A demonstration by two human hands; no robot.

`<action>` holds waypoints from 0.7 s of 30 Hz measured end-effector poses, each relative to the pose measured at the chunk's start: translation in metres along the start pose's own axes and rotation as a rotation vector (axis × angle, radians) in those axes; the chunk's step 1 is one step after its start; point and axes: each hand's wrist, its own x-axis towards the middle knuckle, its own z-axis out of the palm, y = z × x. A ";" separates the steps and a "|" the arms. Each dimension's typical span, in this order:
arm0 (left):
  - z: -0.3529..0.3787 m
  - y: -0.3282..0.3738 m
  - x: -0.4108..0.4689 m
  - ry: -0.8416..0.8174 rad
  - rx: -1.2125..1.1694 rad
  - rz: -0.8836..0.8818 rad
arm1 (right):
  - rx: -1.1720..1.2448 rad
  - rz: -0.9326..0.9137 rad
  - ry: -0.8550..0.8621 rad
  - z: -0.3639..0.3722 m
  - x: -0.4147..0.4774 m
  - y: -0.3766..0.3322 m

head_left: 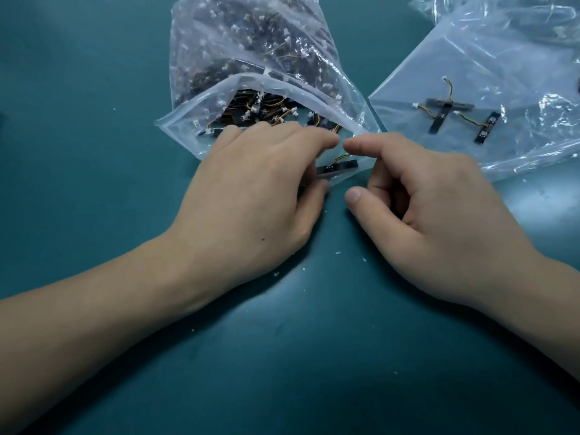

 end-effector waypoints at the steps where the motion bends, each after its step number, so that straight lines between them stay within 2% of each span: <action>1: 0.001 0.000 0.000 -0.006 0.020 0.000 | 0.000 0.000 0.000 0.000 0.000 0.000; 6: 0.001 0.000 -0.001 0.044 0.030 0.005 | 0.004 -0.001 0.002 0.000 0.001 0.002; 15: -0.001 0.000 0.000 0.181 -0.185 0.084 | 0.137 -0.021 0.072 -0.002 0.001 0.003; 21: -0.003 0.000 0.002 0.171 -0.345 0.005 | 0.186 -0.093 0.015 -0.004 0.001 0.002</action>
